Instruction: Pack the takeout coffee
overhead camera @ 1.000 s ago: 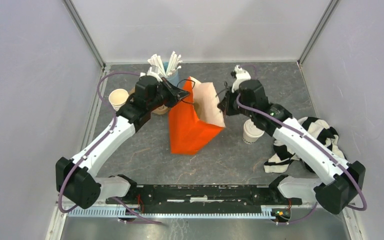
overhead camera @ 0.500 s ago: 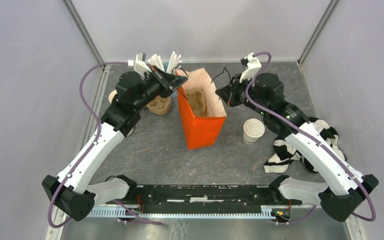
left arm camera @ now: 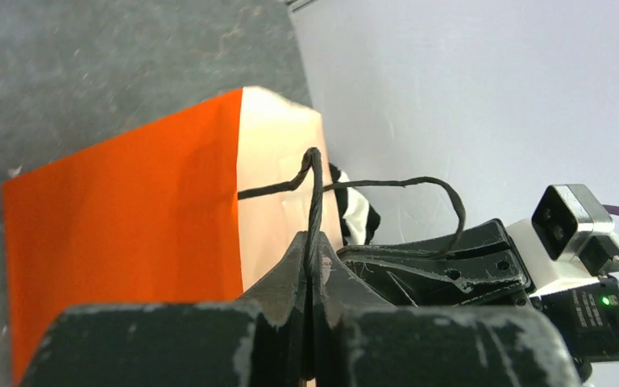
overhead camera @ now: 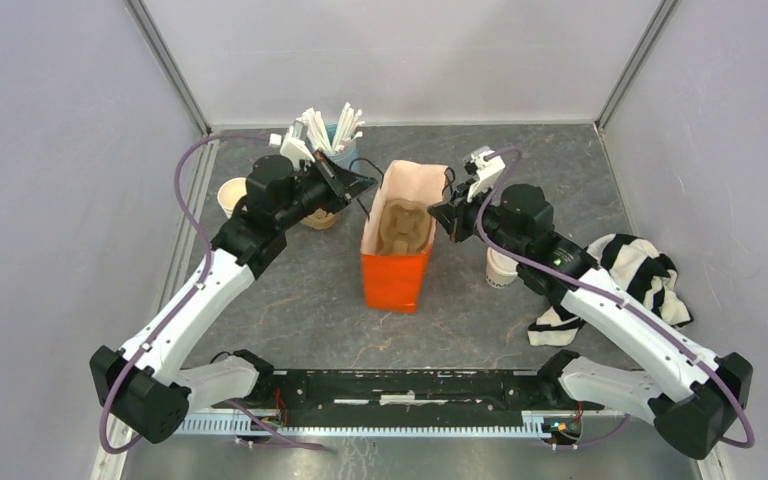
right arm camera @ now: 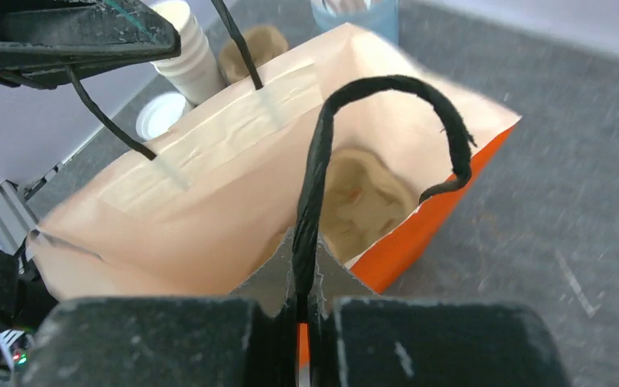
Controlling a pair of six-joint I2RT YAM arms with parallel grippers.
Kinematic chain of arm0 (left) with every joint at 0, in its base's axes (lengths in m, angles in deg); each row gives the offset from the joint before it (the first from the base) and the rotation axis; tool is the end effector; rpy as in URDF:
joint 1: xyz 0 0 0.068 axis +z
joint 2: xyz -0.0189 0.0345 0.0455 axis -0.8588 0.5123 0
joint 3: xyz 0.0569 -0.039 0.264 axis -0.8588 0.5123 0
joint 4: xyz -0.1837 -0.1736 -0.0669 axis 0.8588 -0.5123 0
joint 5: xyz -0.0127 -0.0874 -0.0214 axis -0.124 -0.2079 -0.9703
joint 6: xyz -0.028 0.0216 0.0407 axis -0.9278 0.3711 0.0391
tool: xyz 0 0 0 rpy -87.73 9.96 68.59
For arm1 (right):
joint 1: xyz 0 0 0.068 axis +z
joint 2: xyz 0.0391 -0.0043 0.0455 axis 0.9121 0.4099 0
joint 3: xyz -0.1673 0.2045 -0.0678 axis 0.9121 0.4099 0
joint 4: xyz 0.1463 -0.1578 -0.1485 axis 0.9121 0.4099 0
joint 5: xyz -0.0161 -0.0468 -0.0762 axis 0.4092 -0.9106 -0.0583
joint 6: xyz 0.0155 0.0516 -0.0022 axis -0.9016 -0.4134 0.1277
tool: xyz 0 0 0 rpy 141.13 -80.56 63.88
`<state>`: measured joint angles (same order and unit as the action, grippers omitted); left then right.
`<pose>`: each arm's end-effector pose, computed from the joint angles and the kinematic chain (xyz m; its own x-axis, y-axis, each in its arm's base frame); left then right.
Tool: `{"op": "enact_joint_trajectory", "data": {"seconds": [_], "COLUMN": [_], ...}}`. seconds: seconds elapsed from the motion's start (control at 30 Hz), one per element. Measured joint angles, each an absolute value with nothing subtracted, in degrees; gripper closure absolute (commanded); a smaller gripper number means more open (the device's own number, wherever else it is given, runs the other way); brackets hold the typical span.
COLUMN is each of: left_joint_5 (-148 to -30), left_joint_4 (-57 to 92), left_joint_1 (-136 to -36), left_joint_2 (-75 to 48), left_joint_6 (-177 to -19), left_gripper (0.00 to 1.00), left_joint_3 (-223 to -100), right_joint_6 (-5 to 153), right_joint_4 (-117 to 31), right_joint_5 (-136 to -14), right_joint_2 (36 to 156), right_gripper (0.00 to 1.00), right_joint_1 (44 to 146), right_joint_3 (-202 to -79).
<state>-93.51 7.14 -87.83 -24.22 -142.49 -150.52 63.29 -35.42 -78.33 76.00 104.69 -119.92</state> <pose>0.2263 -0.1326 0.3740 -0.6496 -0.5701 -0.5029 0.2108 0.5006 -0.8397 0.1917 0.1581 0.3526 -0.3838 0.0732 -0.9205 -0.5955 0.7422 0.3073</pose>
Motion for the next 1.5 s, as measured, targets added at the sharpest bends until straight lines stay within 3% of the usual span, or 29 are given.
{"op": "enact_joint_trajectory", "data": {"seconds": [0.5, 0.83, 0.93, 1.03, 1.2, 1.33, 1.5], "left_joint_5": [-94.6, -86.82, -90.38, -93.86, -95.89, -95.74, -95.17], "left_joint_4": [15.86, 3.49, 1.77, -1.84, 0.04, 1.26, 0.67], "left_joint_1": [-87.91, -86.65, -84.24, -83.3, -83.48, -83.61, -83.63], "left_joint_2": [-27.07, -23.11, -17.67, -11.22, -10.54, -15.11, -18.28], "left_joint_6": [-131.39, -139.3, -142.29, -142.45, -141.64, -141.64, -141.68], "left_gripper": [0.98, 0.98, 0.98, 0.98, 0.98, 0.98, 0.98], "left_joint_3": [-151.88, -153.69, -152.93, -159.74, -171.83, -171.7, -162.13], "right_joint_6": [74.83, 60.36, 60.31, 62.52, 63.4, 61.36, 59.18], "right_joint_4": [-50.3, -38.17, -30.19, -26.19, -26.52, -27.51, -31.22], "right_joint_5": [-73.74, -85.59, -87.34, -87.53, -87.88, -89.08, -92.6], "right_joint_2": [76.24, 78.49, 85.11, 90.29, 87.23, 81.57, 76.37], "right_gripper": [1.0, 1.0, 1.0, 1.0, 1.0, 1.0, 1.0], "right_joint_1": [104.69, 104.69, 104.67, 104.69, 105.22, 105.61, 105.81], "right_joint_3": [-121.65, -121.32, -127.64, -138.96, -144.66, -141.8, -127.22]}}
